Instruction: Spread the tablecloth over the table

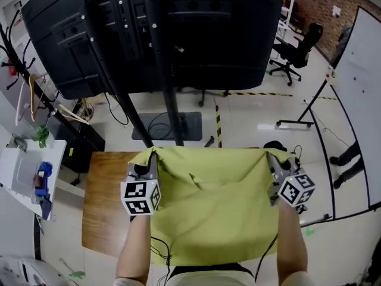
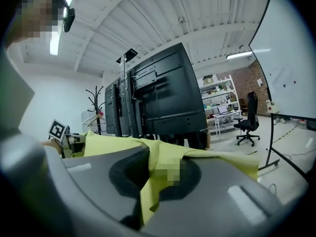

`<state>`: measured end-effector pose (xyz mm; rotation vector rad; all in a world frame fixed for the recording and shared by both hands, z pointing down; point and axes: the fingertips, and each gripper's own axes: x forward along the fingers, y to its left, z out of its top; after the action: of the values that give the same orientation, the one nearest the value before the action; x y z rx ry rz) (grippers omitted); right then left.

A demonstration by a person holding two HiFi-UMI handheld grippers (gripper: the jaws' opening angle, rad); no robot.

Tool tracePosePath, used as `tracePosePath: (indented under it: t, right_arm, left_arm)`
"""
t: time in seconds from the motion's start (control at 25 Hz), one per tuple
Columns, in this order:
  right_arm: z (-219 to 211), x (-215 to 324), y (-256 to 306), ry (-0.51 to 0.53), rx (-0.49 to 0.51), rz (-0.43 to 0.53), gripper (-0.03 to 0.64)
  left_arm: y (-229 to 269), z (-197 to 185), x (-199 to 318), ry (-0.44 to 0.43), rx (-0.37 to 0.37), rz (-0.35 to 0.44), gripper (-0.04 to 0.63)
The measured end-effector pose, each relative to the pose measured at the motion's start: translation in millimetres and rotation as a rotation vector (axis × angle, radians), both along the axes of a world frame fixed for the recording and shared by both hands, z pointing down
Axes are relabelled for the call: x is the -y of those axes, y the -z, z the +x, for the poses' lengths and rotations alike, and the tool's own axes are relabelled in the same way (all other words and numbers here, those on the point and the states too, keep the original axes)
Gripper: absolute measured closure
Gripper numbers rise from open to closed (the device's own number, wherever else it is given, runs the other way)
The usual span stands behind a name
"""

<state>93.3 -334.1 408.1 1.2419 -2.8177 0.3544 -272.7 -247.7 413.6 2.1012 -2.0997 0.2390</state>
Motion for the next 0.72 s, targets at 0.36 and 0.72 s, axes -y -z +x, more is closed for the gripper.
tracePosePath:
  t: [0.36, 0.72]
  right_arm:
    - [-9.6, 51.6, -38.5, 0.033, -0.016, -0.050, 0.605]
    - [-28.3, 115.5, -103.6, 0.036, -0.081, -0.127, 0.604]
  left_arm:
    - [-32.9, -7.3, 42.7, 0.041, 0.051, -0.026, 0.588]
    - [-87.4, -23.9, 95.0, 0.059, 0.062, -0.081, 0.589]
